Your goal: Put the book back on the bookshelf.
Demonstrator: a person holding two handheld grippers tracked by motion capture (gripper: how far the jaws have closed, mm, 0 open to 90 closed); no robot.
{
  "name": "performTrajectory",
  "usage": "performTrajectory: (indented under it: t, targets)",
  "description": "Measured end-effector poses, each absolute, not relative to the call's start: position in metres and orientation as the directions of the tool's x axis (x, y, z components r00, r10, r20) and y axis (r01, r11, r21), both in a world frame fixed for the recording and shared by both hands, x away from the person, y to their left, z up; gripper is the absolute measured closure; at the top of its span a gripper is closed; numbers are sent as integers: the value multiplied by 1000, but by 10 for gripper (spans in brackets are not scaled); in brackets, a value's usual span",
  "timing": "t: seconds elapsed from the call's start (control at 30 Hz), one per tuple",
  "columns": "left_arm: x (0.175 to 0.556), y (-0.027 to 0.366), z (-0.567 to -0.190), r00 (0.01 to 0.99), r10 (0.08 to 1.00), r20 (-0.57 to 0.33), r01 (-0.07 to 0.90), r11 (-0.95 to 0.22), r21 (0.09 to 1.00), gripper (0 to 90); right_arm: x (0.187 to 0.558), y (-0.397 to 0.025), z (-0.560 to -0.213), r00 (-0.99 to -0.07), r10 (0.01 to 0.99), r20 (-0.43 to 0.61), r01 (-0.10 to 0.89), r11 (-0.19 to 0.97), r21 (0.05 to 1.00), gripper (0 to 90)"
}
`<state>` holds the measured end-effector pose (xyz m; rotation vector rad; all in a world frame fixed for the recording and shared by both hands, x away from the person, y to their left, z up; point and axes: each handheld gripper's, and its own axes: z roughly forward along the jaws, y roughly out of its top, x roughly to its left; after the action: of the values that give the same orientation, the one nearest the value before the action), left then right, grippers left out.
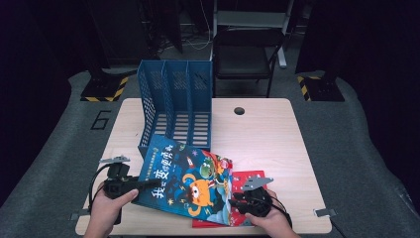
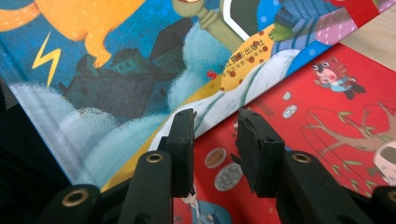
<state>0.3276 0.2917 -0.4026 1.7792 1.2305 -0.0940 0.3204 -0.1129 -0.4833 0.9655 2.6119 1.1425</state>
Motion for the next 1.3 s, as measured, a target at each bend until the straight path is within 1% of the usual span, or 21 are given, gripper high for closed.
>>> performTrajectory:
  t: [0.03,0.17,0.37,0.43,0.63,0.87,1.1,1.3]
  targets:
    - [329,293,-401,500,691,-522,768,-75,636,573,320,-111,-483,-783,607,137,512,504,696,666]
    - [330,290,-393,482,699,-528,772,-54,634,588,319,-109,-484,-787,603,129,502,505,703,667]
    - [331,280,-386,481,704,-522,776,-65,628,599,317,-108,-486,-782,609,132,502,491,712,670]
    - [331,278,-384,466,704,-535,777,-37,628,607,317,-107,-486,-782,610,128,498,489,716,672]
    - [328,275,-386,439,709,-552,782,1,623,621,316,-108,-487,-780,613,127,493,477,728,672]
    - [325,270,-391,437,683,-585,796,8,605,656,316,-108,-488,-785,607,124,487,481,729,681]
    - [323,270,-391,426,678,-599,801,25,598,680,315,-108,-488,-781,610,132,493,473,730,700]
    - [327,271,-387,426,673,-604,804,25,595,700,314,-107,-489,-776,614,144,499,459,735,688]
